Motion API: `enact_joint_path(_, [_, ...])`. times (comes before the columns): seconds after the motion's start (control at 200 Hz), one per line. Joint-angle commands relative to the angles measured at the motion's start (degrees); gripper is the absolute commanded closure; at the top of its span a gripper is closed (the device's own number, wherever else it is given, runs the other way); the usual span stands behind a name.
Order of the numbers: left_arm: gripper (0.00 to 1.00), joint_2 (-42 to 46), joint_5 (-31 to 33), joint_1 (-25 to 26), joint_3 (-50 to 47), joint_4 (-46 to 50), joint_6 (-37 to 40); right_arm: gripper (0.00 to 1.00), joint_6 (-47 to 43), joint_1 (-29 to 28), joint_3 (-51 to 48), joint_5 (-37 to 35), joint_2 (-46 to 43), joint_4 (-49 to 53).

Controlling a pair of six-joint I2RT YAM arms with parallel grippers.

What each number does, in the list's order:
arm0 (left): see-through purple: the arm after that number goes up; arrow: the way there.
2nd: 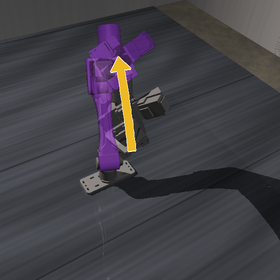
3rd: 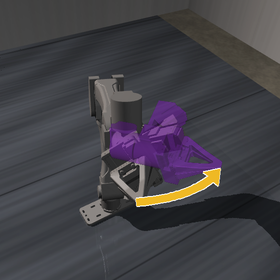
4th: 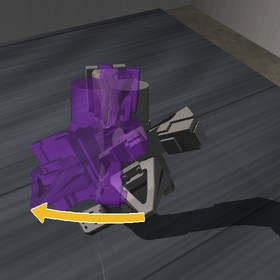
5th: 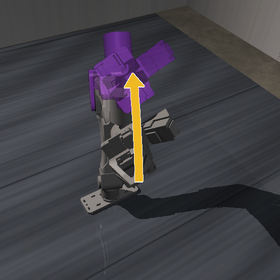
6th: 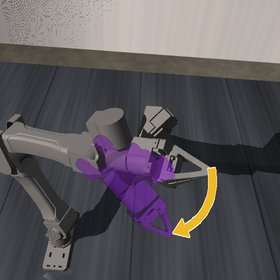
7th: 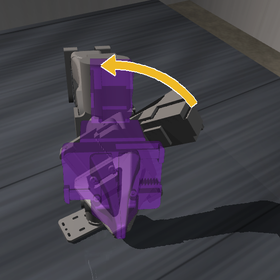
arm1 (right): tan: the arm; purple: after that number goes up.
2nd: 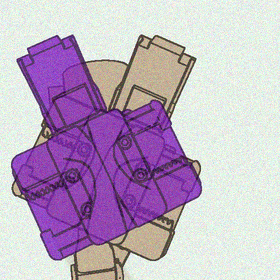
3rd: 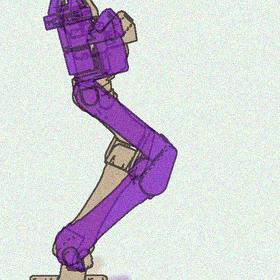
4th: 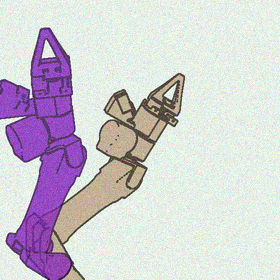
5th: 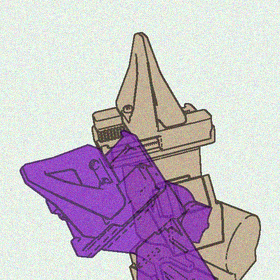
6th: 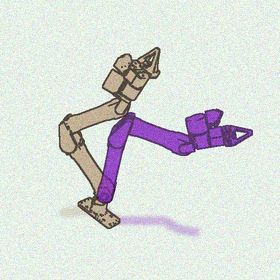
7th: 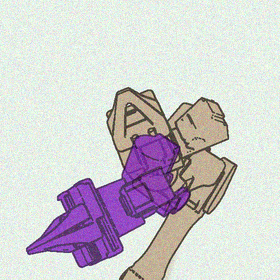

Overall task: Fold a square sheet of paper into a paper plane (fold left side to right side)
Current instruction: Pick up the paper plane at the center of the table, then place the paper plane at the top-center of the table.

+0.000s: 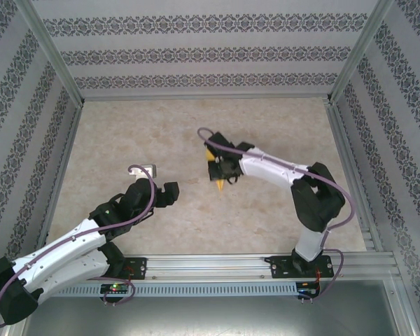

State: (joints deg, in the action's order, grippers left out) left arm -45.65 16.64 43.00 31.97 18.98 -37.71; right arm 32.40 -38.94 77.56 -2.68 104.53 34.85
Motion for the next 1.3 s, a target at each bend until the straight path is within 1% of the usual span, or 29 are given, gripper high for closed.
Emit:
enact_joint_path(0.0, [0.03, 0.7, -0.59, -0.55, 1.6, 1.84, 2.18, 0.93, -3.69, 3.48, 9.27, -3.42, 6.98, 7.8])
enact_joint_path(0.045, [0.0, 0.63, -1.0, -0.55, 1.56, 2.11, 2.53, 0.93, -4.39, 4.4, 13.19, -3.92, 10.08, 9.53])
enact_joint_path(0.09, [0.0, 0.58, -1.21, -0.55, 1.6, 2.43, 2.86, 0.93, -5.14, 5.03, 17.74, -4.47, 12.72, 10.87])
enact_joint_path(0.175, [0.0, 0.6, -1.35, -0.55, 1.55, 3.2, 3.42, 0.93, -6.57, 5.36, 23.16, -5.84, 17.49, 12.38])
enact_joint_path(0.285, [0.0, 0.47, -0.93, -0.55, 1.78, 4.02, 3.84, 0.93, -7.77, 6.13, 30.11, -5.37, 23.8, 16.59])
enact_joint_path(0.365, [0.0, 0.57, -0.2, -0.55, 1.94, 4.46, 3.73, 0.92, -8.14, 6.41, 32.81, -5.59, 26.62, 18.02])
enact_joint_path(0.51, [0.0, 1.02, 0.59, -0.55, 1.69, 4.6, 2.88, 0.92, -7.34, 6.9, 33.79, -4.95, 28.66, 18.15])
enact_joint_path(0.669, [0.0, 0.67, 0.58, -0.55, 1.41, 4.31, 2.47, 0.9, -6.41, 6.95, 32.49, -3.17, 28.97, 16.85])
enact_joint_path(0.744, [0.0, 0.56, 0.91, -0.55, 1.42, 4.48, 2.37, 0.86, -6.26, 6.86, 32.14, -2.95, 29.24, 16.74])
enact_joint_path(0.969, [0.0, 0.63, 1.28, -0.55, 1.96, 5.34, 2.54, 0.79, -6.44, 6.59, 31.53, -3.91, 28.05, 17.37])
enact_joint_path(1.039, [0.0, 0.56, 1.64, -0.55, 2.39, 5.59, 2.48, 0.77, -6.59, 6.35, 31.0, -4.18, 26.56, 17.25])
enact_joint_path(1.144, [0.0, 0.23, 2.18, -0.93, 3.09, 5.97, 2.1, 0.71, -6.98, 5.83, 29.95, -5.45, 23.54, 17.35])
enact_joint_path(1.214, [0.0, -0.09, 2.11, -1.62, 3.57, 6.15, 1.81, 0.66, -7.72, 5.26, 28.7, -6.61, 20.76, 17.7])
enact_joint_path(1.294, [0.0, -0.14, 1.76, -2.76, 3.95, 6.37, 1.75, 0.6, -8.61, 4.09, 26.42, -9.81, 16.3, 18.27])
